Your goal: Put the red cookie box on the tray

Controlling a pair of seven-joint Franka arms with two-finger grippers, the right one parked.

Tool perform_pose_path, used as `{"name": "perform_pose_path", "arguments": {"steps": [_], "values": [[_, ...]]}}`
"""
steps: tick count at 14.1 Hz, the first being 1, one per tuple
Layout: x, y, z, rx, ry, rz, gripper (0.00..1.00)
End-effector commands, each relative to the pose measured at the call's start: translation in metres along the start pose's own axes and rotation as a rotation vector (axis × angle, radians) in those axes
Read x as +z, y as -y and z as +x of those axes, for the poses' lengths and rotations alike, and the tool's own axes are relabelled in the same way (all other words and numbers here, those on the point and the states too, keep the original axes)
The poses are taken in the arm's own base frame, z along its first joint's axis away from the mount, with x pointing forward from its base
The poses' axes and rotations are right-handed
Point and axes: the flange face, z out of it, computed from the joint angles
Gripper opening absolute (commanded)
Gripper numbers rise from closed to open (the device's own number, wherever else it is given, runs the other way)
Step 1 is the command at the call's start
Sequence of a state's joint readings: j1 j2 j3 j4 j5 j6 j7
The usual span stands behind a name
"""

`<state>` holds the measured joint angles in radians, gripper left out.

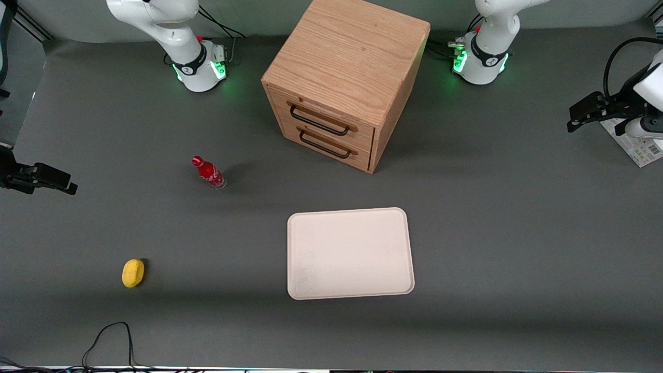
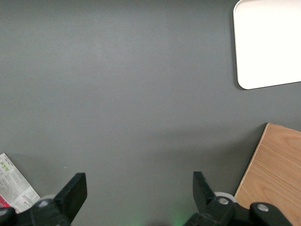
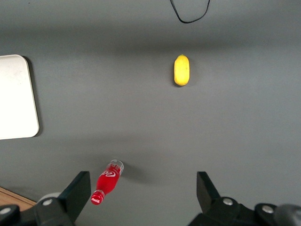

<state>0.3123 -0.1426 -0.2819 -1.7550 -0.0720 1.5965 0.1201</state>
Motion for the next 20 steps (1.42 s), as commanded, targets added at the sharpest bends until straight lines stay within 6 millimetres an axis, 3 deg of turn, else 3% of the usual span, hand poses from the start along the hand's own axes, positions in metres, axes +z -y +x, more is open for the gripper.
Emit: {"name": "perform_pose_path", "arguments": {"steps": [1, 3, 4, 8, 12, 14, 16, 20], "values": [[-0.003, 0.001, 0.0, -0.002, 0.017, -0.007, 1.0], [0.001, 0.012, 0.002, -0.019, 0.014, 0.007, 1.0], [0.001, 0.031, 0.0, -0.041, 0.019, 0.053, 1.0], [0.012, 0.122, -0.022, -0.168, 0.073, 0.156, 1.0], [0.04, 0.238, -0.056, -0.379, 0.049, 0.134, 1.0], [0.067, 0.292, -0.081, -0.46, -0.003, 0.141, 1.0], [0.108, 0.331, -0.105, -0.466, -0.016, 0.144, 1.0], [0.183, 0.375, -0.131, -0.523, -0.047, 0.178, 1.0]]}}
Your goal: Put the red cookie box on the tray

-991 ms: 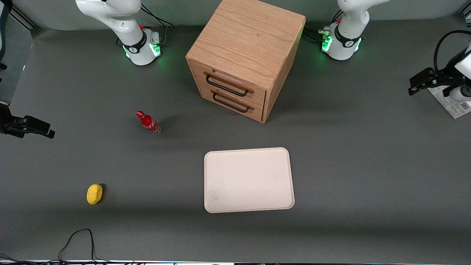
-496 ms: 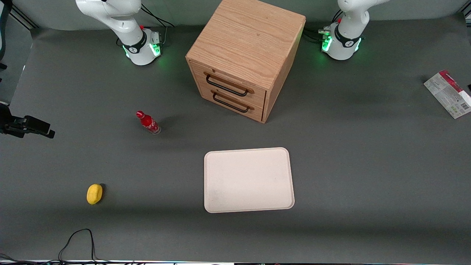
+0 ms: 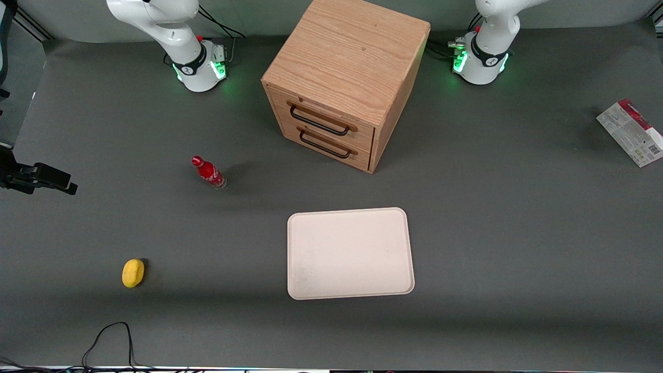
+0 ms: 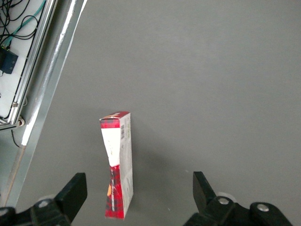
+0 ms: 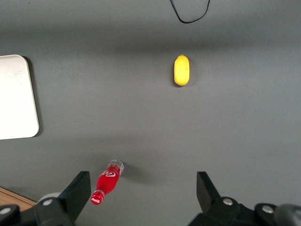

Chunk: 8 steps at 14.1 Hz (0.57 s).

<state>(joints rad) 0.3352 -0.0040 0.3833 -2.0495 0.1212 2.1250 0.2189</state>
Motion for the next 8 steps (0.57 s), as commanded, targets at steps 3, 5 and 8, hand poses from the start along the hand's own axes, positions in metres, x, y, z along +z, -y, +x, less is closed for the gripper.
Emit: {"name": "perform_pose_path", "arguments": {"steps": [3, 5, 8], "values": [[0.086, 0.027, -0.013, -0.013, 0.004, 0.022, 0.99], [0.125, 0.037, -0.018, -0.048, 0.037, -0.012, 0.99], [0.168, 0.052, -0.028, -0.077, 0.076, -0.043, 0.99]]}}
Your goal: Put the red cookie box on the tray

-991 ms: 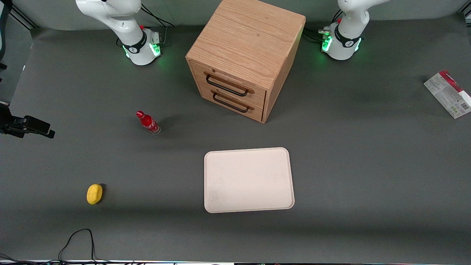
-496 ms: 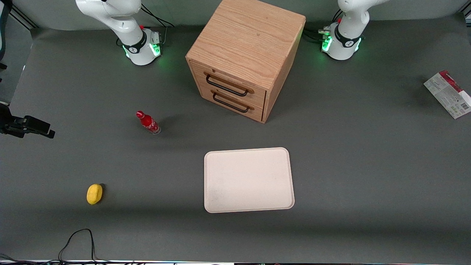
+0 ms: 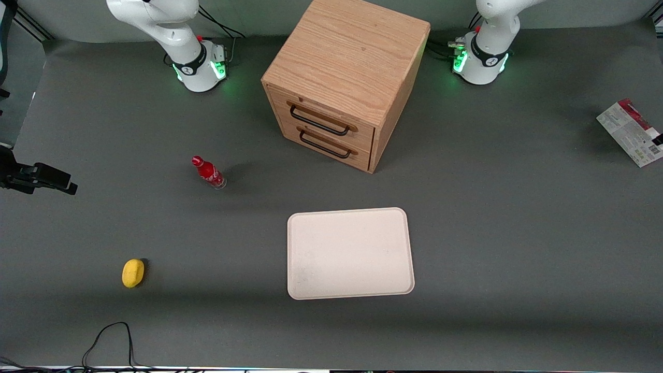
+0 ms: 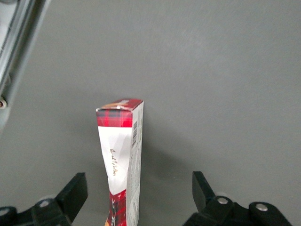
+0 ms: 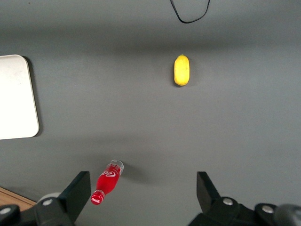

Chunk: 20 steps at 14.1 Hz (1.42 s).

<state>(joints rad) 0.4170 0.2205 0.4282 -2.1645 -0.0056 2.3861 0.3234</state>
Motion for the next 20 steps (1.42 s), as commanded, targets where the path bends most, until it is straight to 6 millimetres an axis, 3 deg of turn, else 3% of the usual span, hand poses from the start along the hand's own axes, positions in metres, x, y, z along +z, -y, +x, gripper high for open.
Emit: {"name": "perform_pose_path", "arguments": {"steps": [1, 2, 6, 8, 10, 11, 15, 18, 20], "values": [[0.032, 0.012, -0.004, -0.018, 0.026, -0.018, 0.98], [0.04, 0.014, -0.005, -0.025, 0.034, -0.015, 0.96], [0.071, 0.018, -0.013, -0.033, 0.086, -0.009, 0.7], [0.076, 0.023, -0.016, -0.043, 0.096, -0.009, 0.44], [0.08, 0.021, -0.016, -0.038, 0.109, -0.01, 0.05], [0.08, 0.021, -0.017, -0.033, 0.118, -0.01, 0.0], [0.072, 0.009, -0.012, 0.033, 0.123, -0.014, 0.0], [0.028, -0.013, 0.015, 0.193, 0.094, -0.041, 0.0], [-0.01, -0.045, 0.038, 0.266, 0.072, -0.062, 0.0]]}}
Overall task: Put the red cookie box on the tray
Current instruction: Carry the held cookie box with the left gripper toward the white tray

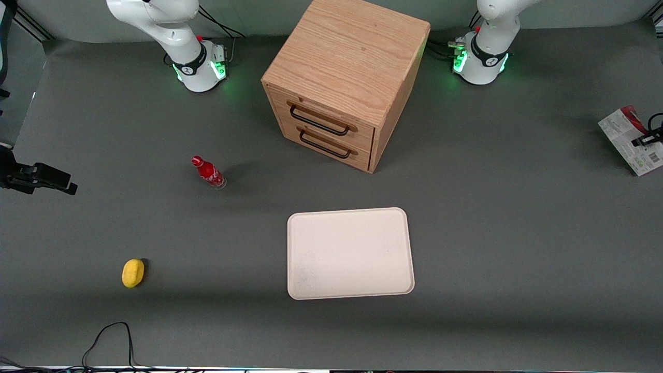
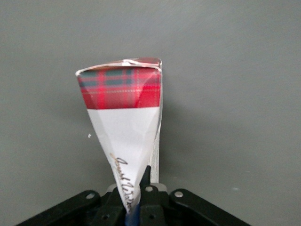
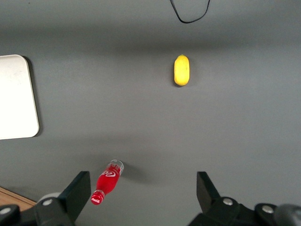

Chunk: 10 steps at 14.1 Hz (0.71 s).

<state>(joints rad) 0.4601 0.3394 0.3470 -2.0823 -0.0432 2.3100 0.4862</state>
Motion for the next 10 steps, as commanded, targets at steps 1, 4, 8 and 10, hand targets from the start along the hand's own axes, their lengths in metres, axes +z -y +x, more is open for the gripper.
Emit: {"name": "perform_pose_path", "arguments": {"steps": [1, 4, 8, 10], "values": [[-0.071, -0.046, 0.032, 0.134, -0.05, -0.012, 0.0], [-0.148, -0.123, 0.063, 0.277, -0.114, -0.019, 0.0], [-0.252, -0.238, 0.086, 0.473, -0.152, -0.031, 0.0], [-0.282, -0.296, 0.086, 0.513, -0.2, -0.034, 0.0]]}}
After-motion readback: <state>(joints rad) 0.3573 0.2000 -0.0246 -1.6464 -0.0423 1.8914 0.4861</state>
